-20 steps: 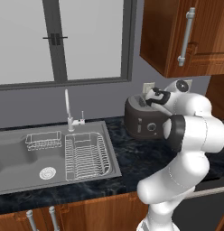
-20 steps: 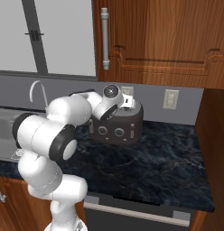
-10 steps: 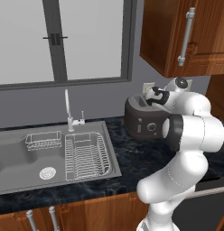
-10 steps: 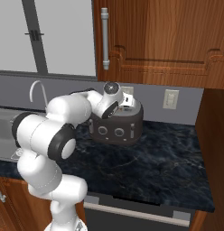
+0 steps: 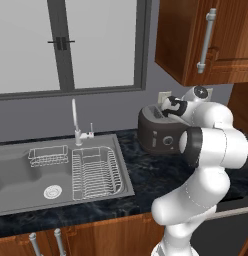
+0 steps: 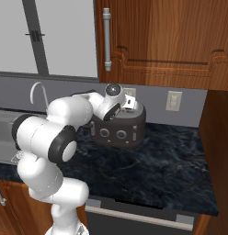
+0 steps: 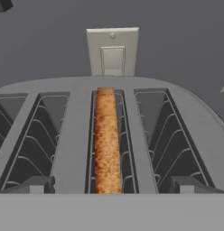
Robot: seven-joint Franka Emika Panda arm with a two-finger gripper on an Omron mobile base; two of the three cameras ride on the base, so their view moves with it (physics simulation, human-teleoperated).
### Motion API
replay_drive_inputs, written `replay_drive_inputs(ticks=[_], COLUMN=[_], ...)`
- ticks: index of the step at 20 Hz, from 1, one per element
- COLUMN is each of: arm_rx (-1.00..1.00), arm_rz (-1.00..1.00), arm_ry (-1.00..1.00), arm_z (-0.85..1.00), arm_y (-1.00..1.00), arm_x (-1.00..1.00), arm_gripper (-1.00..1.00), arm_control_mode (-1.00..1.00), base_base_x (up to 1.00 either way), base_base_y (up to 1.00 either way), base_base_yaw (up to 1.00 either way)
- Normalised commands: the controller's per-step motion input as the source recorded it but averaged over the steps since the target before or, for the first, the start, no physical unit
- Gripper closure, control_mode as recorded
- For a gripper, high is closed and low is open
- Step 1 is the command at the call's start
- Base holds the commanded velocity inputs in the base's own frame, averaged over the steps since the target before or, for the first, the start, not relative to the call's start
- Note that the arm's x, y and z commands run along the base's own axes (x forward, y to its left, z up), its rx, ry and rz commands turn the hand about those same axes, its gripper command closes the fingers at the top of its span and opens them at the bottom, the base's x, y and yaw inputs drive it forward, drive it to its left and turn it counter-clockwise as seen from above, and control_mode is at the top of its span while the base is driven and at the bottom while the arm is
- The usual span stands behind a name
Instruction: Start the toaster. Once the lever pops up, take the bread to the plate on the dining counter.
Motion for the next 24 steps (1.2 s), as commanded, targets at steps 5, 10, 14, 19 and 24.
replay_drive_inputs(ticks=[5,10,14,19,24], arm_rx=[0.00,0.00,0.00,0.00,0.00], arm_rz=[0.00,0.00,0.00,0.00,0.00], arm_ry=[0.00,0.00,0.00,0.01,0.00], arm_z=[-0.02,0.00,-0.02,-0.03,-0.01], arm_y=[0.00,0.00,0.00,0.00,0.00], arm_x=[0.00,0.00,0.00,0.02,0.01], arm_gripper=[-1.00,-1.00,-1.00,-1.00,-1.00], arm_control_mode=[-1.00,-1.00,-1.00,-1.00,-1.00], base_base_x=[0.00,0.00,0.00,0.00,0.00], base_base_y=[0.00,0.00,0.00,0.00,0.00], base_base_yaw=[0.00,0.00,0.00,0.00,0.00])
